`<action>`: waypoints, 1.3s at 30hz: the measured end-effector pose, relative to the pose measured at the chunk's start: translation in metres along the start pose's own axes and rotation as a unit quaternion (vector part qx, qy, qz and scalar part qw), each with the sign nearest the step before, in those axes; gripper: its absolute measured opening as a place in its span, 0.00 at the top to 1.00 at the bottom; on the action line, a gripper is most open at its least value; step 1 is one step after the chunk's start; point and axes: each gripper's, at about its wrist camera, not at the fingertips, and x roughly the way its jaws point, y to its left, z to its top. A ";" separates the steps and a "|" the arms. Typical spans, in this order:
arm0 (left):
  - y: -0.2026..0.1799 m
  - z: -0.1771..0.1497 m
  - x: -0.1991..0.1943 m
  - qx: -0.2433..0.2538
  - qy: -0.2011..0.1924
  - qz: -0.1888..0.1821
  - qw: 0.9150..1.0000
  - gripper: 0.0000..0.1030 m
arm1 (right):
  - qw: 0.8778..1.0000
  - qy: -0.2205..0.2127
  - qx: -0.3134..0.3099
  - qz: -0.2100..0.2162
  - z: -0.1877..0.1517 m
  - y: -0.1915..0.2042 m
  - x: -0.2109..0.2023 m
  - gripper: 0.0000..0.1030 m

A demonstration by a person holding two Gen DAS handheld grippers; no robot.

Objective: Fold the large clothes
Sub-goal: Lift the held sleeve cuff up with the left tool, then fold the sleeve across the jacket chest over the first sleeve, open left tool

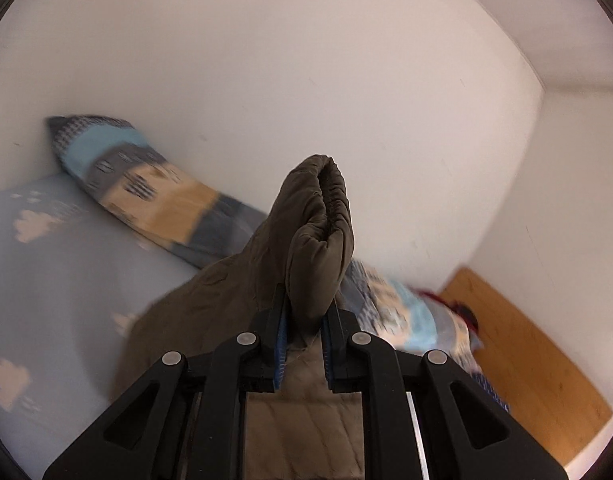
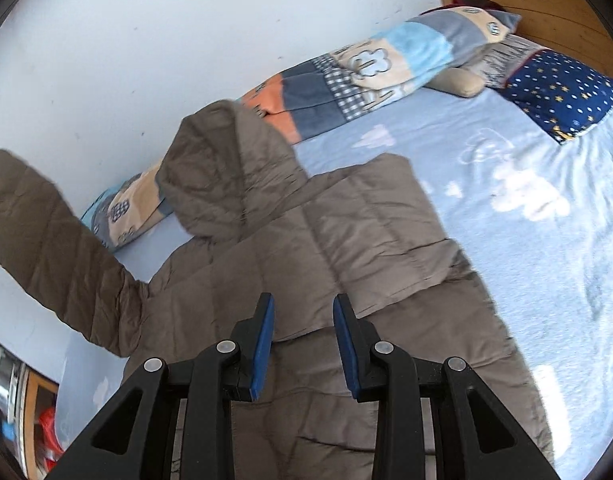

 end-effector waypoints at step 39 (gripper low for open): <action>0.059 -0.122 0.109 0.036 0.210 0.157 0.965 0.27 | 0.998 -0.016 -0.015 -0.055 0.020 -0.007 0.040 0.71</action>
